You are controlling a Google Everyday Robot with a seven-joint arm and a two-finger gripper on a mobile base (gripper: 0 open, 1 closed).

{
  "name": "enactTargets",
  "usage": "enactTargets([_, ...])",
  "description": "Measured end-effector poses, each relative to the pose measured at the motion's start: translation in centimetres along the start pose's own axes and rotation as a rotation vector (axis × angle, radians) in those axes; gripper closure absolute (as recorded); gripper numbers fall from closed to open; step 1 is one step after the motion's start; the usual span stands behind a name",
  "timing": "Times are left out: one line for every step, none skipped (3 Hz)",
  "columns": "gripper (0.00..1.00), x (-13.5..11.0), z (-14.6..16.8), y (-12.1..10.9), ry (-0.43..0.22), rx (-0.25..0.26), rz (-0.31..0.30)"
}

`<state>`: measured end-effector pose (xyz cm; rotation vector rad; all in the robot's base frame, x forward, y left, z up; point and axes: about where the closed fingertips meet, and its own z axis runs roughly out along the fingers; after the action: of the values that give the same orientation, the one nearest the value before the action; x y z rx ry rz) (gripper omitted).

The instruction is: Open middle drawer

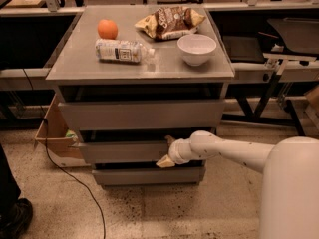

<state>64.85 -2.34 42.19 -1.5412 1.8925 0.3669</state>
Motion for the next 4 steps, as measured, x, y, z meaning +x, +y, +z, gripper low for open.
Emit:
enactTargets([0.73, 0.0, 0.0, 0.0, 0.0, 0.0, 0.0])
enactTargets([0.96, -0.6, -0.7, -0.2, 0.0, 0.0, 0.0])
enactTargets([1.0, -1.1, -1.3, -0.3, 0.0, 0.0, 0.0])
enactTargets([1.0, -1.3, -1.5, -0.4, 0.0, 0.0, 0.0])
